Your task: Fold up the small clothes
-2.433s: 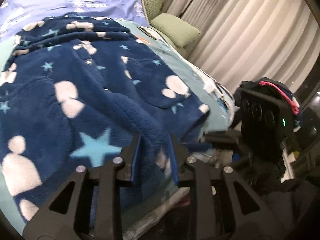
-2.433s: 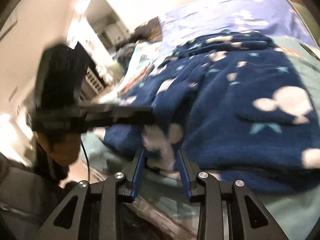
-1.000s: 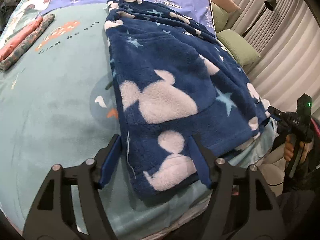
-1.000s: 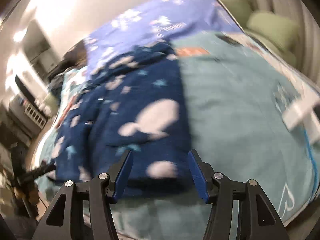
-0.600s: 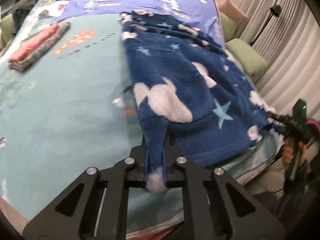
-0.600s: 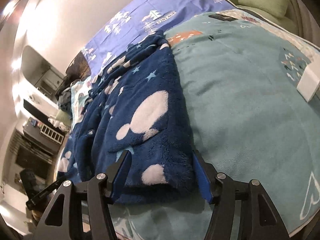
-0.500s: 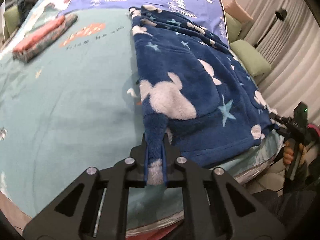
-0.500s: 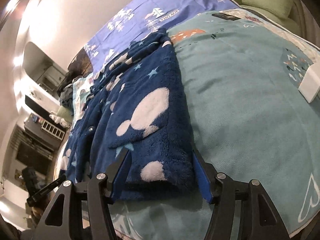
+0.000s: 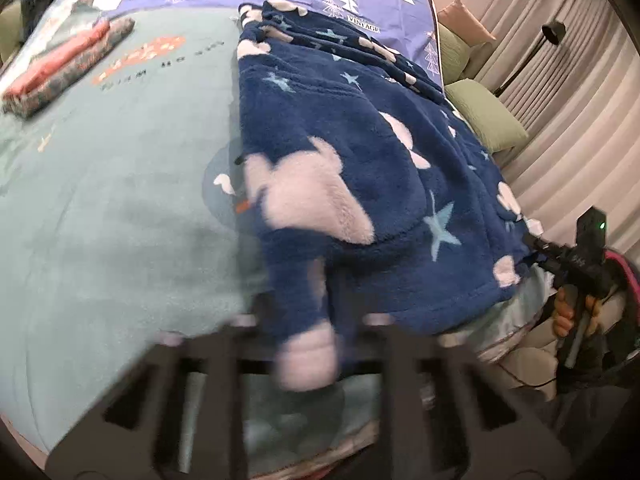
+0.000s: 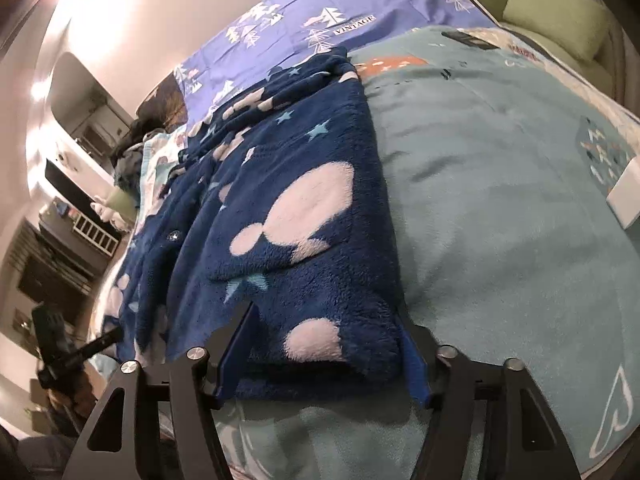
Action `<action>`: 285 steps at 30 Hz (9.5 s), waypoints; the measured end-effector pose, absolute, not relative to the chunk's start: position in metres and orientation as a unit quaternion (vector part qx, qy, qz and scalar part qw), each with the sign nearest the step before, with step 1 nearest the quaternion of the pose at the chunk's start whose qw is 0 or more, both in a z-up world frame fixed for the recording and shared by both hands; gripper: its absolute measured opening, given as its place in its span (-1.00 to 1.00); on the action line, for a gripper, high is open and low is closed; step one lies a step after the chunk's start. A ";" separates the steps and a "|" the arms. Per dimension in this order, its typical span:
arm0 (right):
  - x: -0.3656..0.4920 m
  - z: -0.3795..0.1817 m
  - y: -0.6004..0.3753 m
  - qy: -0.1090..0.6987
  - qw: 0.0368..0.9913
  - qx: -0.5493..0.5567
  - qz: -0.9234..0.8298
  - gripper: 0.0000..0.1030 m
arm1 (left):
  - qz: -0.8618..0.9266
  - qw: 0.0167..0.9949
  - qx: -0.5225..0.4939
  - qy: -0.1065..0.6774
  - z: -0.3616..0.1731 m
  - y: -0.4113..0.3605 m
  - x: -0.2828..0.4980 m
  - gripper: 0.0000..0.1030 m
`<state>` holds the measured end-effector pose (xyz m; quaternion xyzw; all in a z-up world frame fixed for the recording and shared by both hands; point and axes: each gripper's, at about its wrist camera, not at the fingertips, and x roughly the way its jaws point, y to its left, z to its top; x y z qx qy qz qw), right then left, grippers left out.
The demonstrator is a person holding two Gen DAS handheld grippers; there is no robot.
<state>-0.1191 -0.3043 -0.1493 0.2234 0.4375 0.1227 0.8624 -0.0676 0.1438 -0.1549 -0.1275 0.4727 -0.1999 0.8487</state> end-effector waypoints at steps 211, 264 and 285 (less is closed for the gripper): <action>-0.006 -0.128 -0.307 0.456 0.826 0.315 0.103 -0.53 | -0.173 0.851 -0.221 0.445 -0.115 0.153 0.030 -0.61; 0.175 -0.075 -0.323 0.410 0.903 0.124 -0.029 -0.58 | -0.089 0.910 -0.129 0.384 -0.106 0.191 0.178 0.03; 0.038 -0.054 -0.175 0.401 0.907 0.020 0.125 -0.47 | -0.122 0.896 -0.130 0.407 -0.119 0.190 0.059 0.03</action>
